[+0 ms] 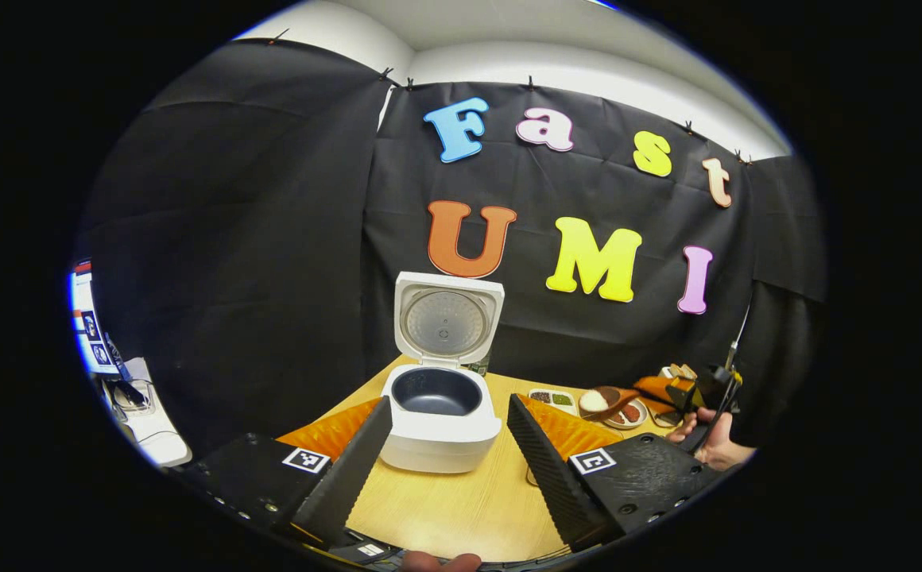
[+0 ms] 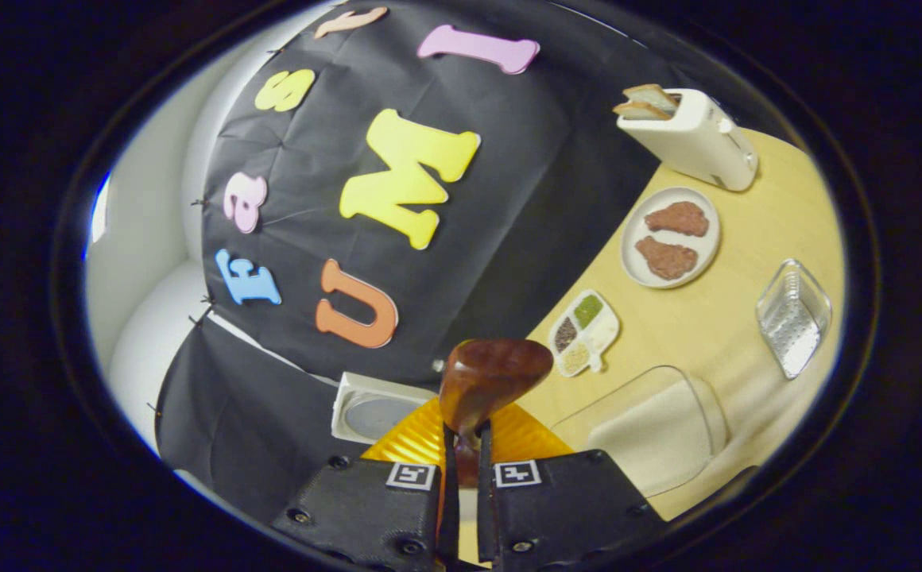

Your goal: Close the left gripper, press the button to open the rice cooker; take a wooden spoon from the chopstick holder with the right hand, scoop a spoonful of rice and pour it into the rice cooker, then put the wooden spoon back into the chopstick holder.

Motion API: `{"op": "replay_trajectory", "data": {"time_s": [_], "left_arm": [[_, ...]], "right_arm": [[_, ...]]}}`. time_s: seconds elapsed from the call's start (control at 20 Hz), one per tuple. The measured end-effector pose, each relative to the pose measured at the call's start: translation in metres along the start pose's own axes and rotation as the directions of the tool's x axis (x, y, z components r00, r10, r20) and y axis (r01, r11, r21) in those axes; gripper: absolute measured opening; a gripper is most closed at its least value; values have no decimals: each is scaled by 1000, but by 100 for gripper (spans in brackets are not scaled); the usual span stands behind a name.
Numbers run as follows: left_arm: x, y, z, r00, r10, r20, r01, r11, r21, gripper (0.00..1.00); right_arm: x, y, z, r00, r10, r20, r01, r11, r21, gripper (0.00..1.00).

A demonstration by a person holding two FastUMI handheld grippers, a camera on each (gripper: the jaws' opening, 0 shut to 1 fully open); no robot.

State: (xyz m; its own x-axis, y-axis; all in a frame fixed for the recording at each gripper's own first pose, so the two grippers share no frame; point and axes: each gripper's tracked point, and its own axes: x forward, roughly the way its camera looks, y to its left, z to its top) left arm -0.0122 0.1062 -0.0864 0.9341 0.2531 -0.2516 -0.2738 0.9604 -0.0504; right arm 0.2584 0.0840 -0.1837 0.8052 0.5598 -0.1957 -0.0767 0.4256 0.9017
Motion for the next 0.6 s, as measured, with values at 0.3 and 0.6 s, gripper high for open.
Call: {"op": "replay_trajectory", "data": {"time_s": [0.3,0.6], "left_arm": [[-14,34,5,998,46,39,-45,999,-28,94],[-20,54,5,996,59,64,-54,995,-81,94]], "right_arm": [[88,90,-52,990,91,-103,-98,993,-65,14],[164,98,-126,972,26,-234,-77,975,-211,14]]}}
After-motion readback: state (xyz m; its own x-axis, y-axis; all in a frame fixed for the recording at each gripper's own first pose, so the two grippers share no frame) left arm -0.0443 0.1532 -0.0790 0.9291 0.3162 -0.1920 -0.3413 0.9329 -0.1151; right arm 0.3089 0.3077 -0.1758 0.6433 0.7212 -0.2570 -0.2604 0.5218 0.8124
